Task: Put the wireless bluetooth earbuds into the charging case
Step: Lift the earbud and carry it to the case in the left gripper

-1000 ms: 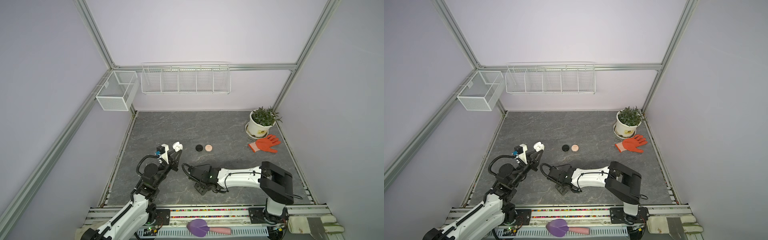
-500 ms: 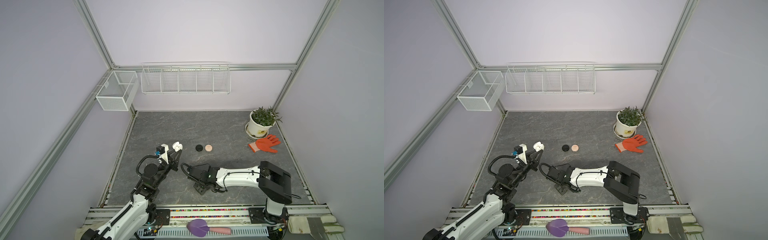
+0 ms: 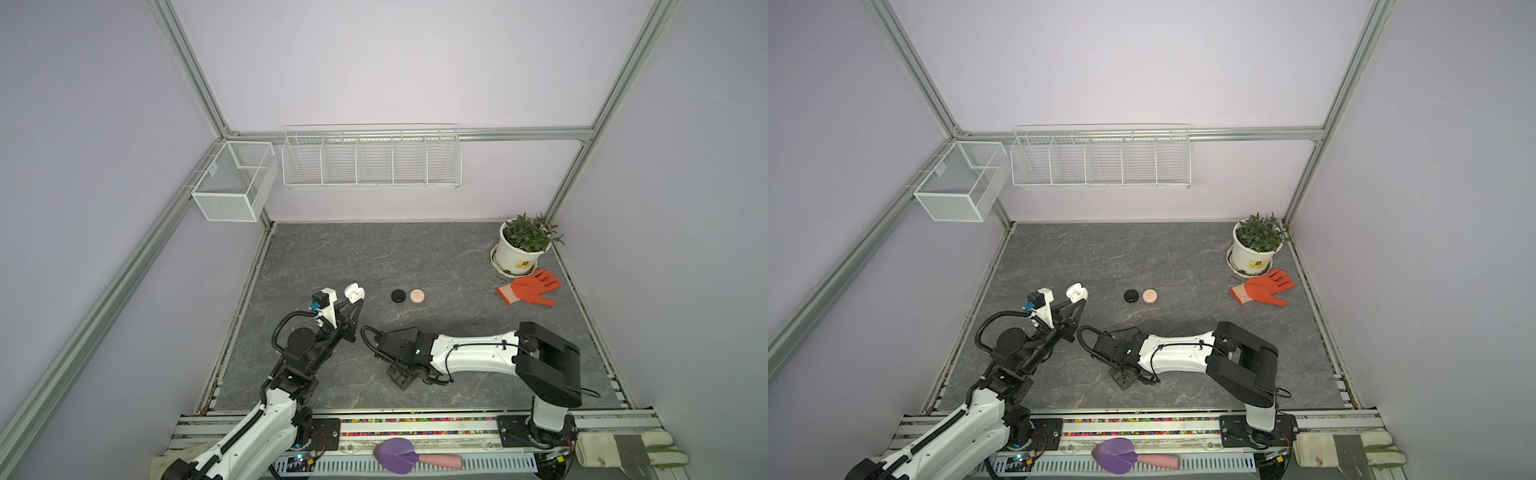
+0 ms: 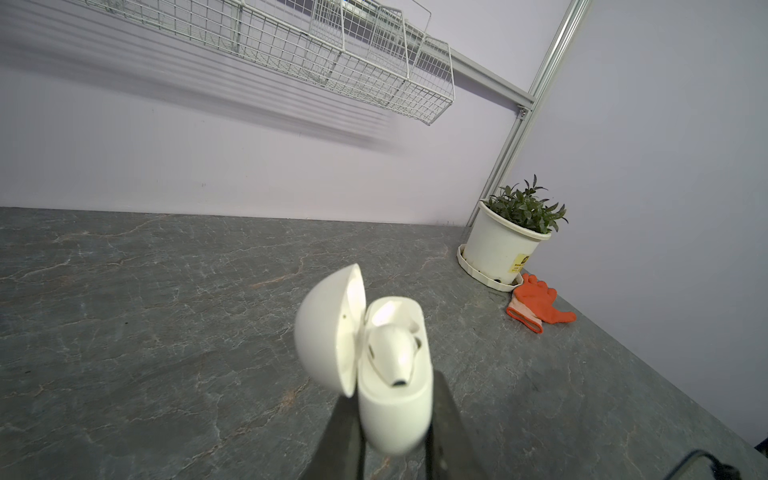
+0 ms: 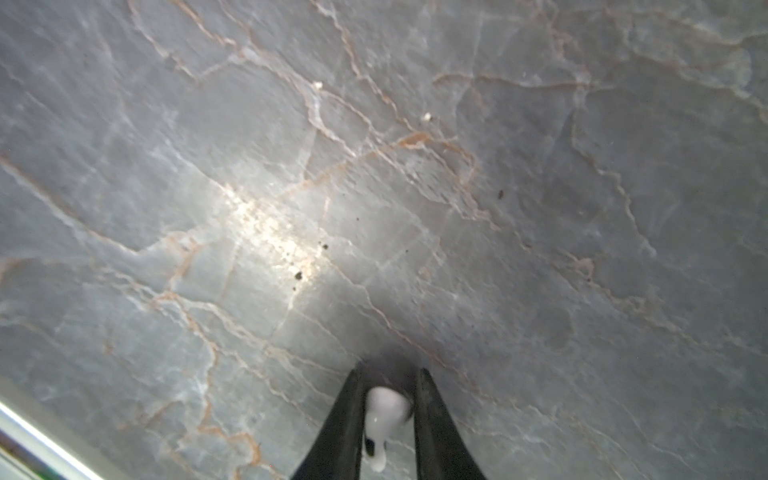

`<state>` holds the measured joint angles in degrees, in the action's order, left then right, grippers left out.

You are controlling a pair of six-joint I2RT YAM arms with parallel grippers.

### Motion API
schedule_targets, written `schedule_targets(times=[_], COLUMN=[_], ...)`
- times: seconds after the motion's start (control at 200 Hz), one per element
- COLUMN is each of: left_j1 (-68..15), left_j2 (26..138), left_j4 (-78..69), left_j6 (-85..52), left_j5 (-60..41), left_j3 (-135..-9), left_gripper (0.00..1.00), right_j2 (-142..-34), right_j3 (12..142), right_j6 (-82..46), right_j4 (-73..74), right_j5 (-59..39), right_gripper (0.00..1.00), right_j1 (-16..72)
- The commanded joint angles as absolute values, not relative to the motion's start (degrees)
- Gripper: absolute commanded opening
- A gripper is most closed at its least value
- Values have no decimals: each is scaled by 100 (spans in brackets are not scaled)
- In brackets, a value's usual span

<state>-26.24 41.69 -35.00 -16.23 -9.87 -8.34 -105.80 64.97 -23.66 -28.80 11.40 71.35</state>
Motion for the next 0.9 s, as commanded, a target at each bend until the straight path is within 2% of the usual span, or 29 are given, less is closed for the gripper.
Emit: schedule_targets(times=[0.0, 0.585, 0.895], left_j1=[-2584, -2584, -2584], left_j2=[4166, 4123, 4153], left_j4=[-3563, -3496, -3531], left_j6=[-1626, -1622, -1654], left_j5=[-924, -949, -1035], left_j3=[-907, -925, -960], left_gripper=[0, 0, 0], right_j2=[-10696, -10681, -10411], right_j3=[6513, 6509, 6392], right_j6=[-2477, -2443, -2547], right_j4=[-3278, -3255, -3243], right_j5=[1160, 1204, 1545], right_gripper=[23, 17, 15], right_j1=[7141, 7134, 7097])
